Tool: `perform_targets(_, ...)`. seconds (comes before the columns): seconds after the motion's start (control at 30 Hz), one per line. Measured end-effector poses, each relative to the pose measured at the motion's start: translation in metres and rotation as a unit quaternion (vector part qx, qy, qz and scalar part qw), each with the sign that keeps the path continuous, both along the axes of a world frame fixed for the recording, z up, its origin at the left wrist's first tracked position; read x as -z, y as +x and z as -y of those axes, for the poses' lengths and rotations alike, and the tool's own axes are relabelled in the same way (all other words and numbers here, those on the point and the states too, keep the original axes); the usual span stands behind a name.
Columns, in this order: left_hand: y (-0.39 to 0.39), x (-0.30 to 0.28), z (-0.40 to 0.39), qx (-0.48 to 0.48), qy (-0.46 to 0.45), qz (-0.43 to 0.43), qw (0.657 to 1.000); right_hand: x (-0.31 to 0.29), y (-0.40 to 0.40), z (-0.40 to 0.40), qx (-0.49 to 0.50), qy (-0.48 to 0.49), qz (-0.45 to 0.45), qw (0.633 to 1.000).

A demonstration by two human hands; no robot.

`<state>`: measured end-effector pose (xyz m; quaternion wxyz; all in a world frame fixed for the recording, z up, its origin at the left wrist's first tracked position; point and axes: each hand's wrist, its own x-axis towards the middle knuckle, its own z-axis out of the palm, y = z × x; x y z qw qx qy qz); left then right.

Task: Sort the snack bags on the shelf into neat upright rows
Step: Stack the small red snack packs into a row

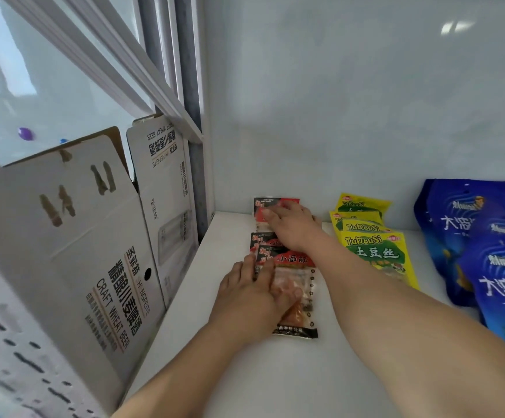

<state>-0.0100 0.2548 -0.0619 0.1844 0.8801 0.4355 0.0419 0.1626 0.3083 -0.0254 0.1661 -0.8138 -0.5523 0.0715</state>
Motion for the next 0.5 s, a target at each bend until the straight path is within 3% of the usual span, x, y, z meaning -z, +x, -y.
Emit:
perform_targets(0.2,-0.004,-0.007,0.004,-0.01,0.005,0.051,0.999,-0.034,0.009,0.054,-0.012,0.119,-0.041,0.992)
perform_targets(0.3,-0.003,-0.015,0.004,-0.023,-0.014,0.056,0.998,-0.04,0.028,0.099,0.058,0.216,-0.081,0.971)
perform_targets(0.4,0.005,-0.028,0.006,-0.053,0.03,0.078,0.995,-0.026,0.053,0.137,0.159,0.262,-0.124,0.944)
perform_targets(0.5,0.034,-0.047,0.018,-0.039,0.031,0.184,0.982,-0.006,0.075,0.157,0.218,0.239,-0.153,0.934)
